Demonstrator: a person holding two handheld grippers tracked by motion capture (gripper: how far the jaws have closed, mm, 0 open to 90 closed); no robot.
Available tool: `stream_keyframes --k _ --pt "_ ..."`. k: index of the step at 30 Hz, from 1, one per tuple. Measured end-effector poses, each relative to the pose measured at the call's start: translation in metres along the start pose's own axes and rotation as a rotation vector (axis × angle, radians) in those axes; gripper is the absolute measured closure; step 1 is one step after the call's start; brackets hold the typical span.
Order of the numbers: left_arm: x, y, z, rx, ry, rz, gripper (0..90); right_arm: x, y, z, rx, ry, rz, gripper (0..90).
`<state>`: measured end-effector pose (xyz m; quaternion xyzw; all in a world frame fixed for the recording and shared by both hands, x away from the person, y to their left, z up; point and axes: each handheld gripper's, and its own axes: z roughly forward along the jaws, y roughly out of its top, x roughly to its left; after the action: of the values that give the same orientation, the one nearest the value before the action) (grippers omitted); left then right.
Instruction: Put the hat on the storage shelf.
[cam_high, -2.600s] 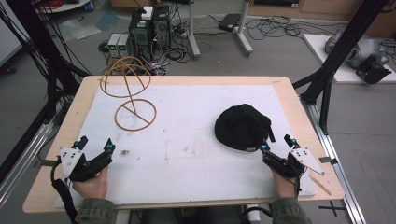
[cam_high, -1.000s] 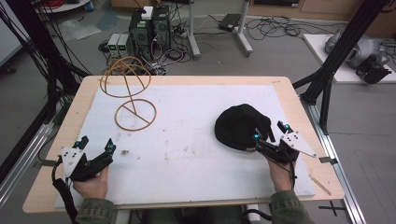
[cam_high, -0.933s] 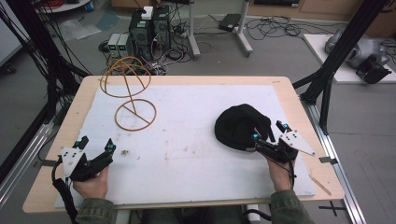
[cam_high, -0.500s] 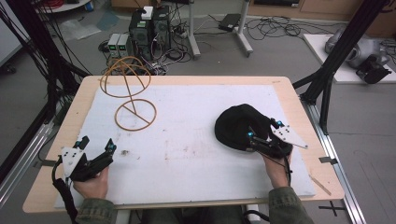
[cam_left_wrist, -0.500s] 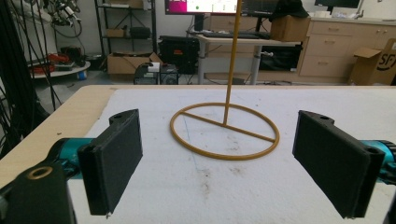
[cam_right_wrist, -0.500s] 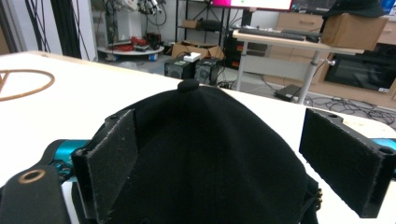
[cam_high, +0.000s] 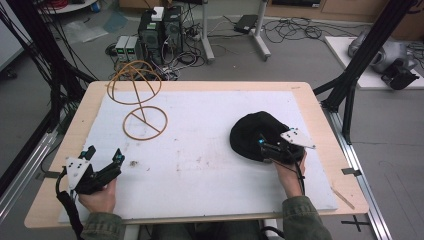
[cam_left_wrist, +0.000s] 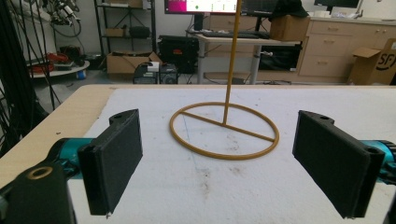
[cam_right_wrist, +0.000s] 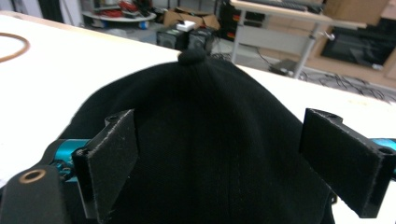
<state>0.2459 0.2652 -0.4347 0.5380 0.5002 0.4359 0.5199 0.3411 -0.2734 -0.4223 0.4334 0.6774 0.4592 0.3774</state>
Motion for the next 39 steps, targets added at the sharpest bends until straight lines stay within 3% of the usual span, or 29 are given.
stream_keyframes --k 7,9,10,11,12,14,15,17,18,29,39 --pt "0.0 0.0 0.0 0.001 0.0 0.0 16.1 0.001 -0.002 0.003 0.029 -0.044 0.009 18.5" --pt "0.0 0.0 0.0 0.001 0.0 0.001 16.1 0.0 -0.002 0.003 0.039 -0.055 0.019 23.7" --pt "0.0 0.0 0.001 0.0 -0.001 0.002 16.1 -0.002 -0.003 0.003 0.051 -0.045 0.033 30.5" --pt "0.0 0.0 0.001 0.0 -0.001 0.002 16.1 -0.002 -0.003 0.003 0.051 -0.045 0.033 30.5" --pt "0.0 0.0 0.001 0.0 -0.001 0.002 16.1 -0.003 -0.003 0.003 0.059 -0.043 0.044 35.1" --pt "0.0 0.0 0.001 0.0 -0.001 0.002 16.2 -0.007 -0.001 0.002 0.089 0.003 0.11 57.8" --pt "0.0 0.0 0.001 0.0 -0.001 0.003 16.2 -0.007 -0.001 0.002 0.089 0.003 0.11 57.8" --pt "0.0 0.0 0.001 0.0 0.0 0.004 16.1 -0.008 0.001 0.002 0.107 0.041 0.158 71.6" --pt "0.0 0.0 0.0 -0.003 0.001 0.006 16.2 -0.01 0.002 0.001 0.091 0.093 0.183 86.8" --pt "0.003 0.0 -0.001 -0.008 0.008 0.0 16.2 -0.008 0.005 -0.001 0.082 0.085 0.186 87.8" --pt "0.002 0.0 0.0 -0.008 0.007 0.004 16.3 -0.012 0.009 -0.007 0.026 0.086 0.191 87.8"
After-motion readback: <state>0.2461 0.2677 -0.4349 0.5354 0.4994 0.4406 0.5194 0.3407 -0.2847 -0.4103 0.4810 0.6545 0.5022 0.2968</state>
